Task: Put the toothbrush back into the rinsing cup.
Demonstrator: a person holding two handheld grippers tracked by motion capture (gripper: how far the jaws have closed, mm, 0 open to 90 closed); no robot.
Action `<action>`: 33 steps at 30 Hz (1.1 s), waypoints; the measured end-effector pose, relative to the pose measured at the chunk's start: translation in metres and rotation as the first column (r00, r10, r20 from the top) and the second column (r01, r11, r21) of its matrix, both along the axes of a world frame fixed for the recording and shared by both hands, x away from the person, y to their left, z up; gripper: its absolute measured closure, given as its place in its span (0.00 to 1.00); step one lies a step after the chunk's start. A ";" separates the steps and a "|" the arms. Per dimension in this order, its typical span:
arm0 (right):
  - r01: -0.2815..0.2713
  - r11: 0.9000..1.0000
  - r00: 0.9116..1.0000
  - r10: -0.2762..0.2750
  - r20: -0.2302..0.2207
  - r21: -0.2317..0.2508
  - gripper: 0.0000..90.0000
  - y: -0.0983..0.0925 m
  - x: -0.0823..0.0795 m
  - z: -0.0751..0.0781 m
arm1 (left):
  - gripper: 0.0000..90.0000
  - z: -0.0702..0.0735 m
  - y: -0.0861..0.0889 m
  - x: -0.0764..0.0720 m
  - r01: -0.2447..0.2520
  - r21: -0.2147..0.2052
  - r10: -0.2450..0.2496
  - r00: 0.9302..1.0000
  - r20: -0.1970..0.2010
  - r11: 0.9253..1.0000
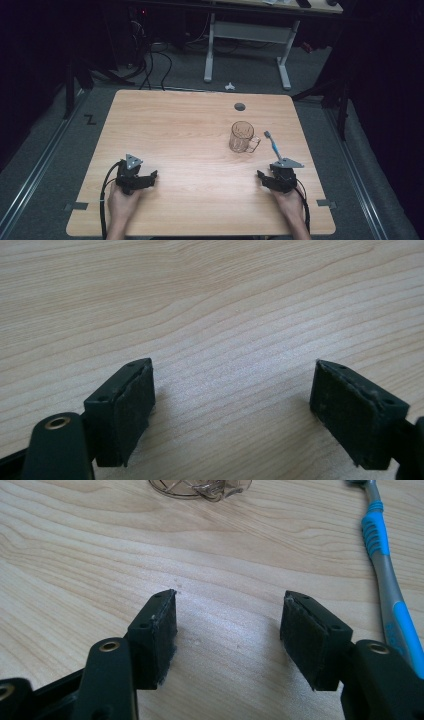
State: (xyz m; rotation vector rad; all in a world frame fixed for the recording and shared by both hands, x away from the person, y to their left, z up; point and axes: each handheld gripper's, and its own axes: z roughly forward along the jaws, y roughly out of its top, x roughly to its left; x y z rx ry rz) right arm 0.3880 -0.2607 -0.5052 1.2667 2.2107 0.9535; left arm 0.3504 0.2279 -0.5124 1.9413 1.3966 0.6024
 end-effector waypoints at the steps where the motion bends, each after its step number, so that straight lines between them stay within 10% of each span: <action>1: -0.003 1.000 1.000 0.003 0.000 0.001 0.46 0.000 0.000 0.000 | 0.21 0.000 0.000 0.000 0.000 0.000 0.000 1.000 0.000 1.000; 33: 0.011 1.000 1.000 -0.011 0.017 0.025 0.61 -0.015 -0.021 0.008 | 0.21 0.000 0.000 0.000 -0.001 0.001 0.001 1.000 0.000 1.000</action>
